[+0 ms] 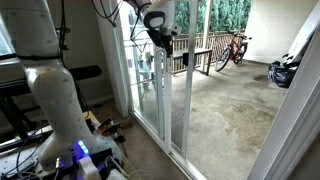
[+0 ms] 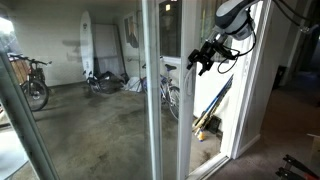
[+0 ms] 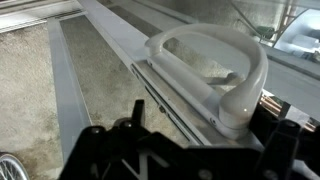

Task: Slide the glass door to the right.

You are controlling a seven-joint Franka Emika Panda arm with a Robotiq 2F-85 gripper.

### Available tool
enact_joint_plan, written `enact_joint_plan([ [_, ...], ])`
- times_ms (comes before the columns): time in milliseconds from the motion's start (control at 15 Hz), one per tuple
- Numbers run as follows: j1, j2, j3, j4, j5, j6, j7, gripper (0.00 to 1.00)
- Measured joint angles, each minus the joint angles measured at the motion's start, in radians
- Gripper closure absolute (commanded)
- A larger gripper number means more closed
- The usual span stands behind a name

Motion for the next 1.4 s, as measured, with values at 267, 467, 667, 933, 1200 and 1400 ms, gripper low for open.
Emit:
enact_joint_plan([
  [267, -0.019, -0.004, -0.016, 0.001, 0.0, -0.029, 0.003, 0.0],
  [467, -0.034, -0.007, -0.027, 0.002, 0.001, -0.05, 0.005, 0.0],
  [667, -0.047, -0.01, -0.039, 0.002, 0.005, -0.069, 0.005, 0.0],
  [933, -0.072, -0.01, -0.058, -0.002, 0.08, -0.114, 0.005, 0.0],
  [1200, -0.1, -0.014, -0.083, -0.022, 0.194, -0.148, 0.005, 0.0],
  [1400, -0.119, -0.017, -0.104, -0.033, 0.242, -0.171, -0.005, 0.0],
])
